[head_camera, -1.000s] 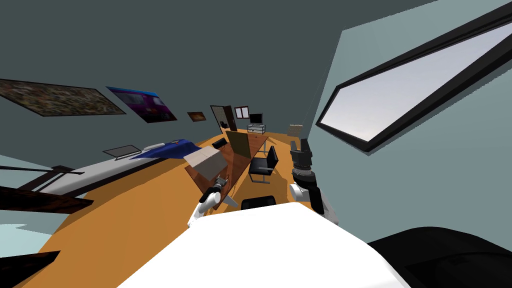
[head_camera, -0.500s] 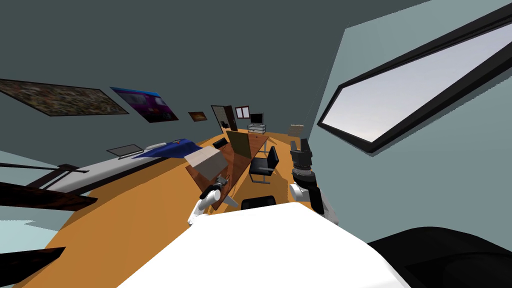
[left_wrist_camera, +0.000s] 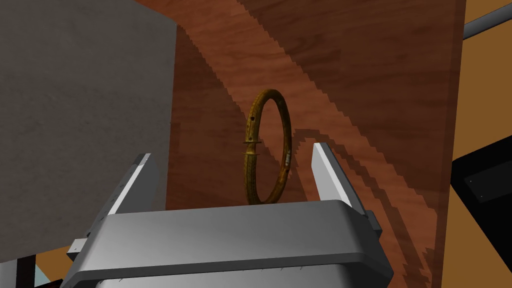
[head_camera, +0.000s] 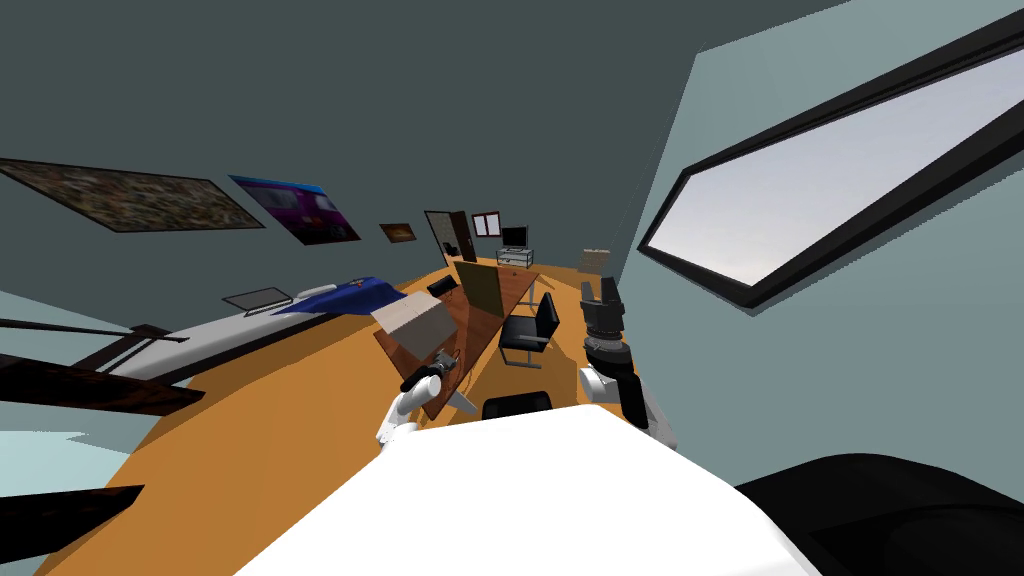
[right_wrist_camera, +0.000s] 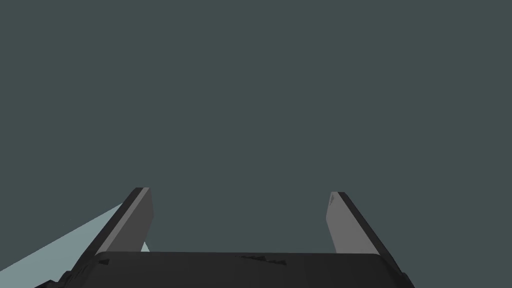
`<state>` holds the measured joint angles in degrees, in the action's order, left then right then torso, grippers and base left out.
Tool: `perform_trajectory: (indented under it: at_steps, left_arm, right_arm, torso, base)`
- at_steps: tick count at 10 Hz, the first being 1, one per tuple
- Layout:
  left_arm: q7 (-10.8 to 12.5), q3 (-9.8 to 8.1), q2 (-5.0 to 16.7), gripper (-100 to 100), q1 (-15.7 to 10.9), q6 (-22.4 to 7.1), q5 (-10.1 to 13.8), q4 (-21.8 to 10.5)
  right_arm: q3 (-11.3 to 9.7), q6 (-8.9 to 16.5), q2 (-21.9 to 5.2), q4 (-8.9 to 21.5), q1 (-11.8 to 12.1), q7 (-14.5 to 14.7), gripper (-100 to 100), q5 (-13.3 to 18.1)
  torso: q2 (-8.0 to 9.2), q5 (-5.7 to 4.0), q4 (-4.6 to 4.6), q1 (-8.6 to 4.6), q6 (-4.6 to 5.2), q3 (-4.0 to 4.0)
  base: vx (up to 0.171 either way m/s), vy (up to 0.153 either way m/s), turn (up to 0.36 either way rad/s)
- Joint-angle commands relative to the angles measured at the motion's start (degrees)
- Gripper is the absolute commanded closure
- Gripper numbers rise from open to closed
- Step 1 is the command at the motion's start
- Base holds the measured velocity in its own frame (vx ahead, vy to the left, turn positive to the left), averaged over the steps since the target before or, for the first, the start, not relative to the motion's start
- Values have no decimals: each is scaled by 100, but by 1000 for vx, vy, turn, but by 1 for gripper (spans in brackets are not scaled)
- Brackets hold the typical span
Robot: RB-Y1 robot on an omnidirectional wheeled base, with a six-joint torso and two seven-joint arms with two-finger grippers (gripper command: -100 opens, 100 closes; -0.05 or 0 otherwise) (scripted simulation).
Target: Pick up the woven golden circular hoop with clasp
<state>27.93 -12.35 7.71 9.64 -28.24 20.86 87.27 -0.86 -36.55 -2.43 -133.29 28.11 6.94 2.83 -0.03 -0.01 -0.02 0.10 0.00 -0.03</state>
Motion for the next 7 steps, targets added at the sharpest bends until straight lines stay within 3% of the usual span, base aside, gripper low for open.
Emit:
perform_trajectory:
  at_steps: [1,7]
  left_arm:
    - [19,-15,-10,-100,-14,-169,-12,47]
    - [135,-124,-63,-100,-161,-1095,-88,315]
  right_arm:
    - [0,0,0,0,0,0,0,0]
    - [0,0,0,0,0,0,0,0]
  torso:
    - [0,0,0,0,0,0]
    - [-1,1,0,3,0,-1]
  base:
    - [6,6,14]
    - [9,11,27]
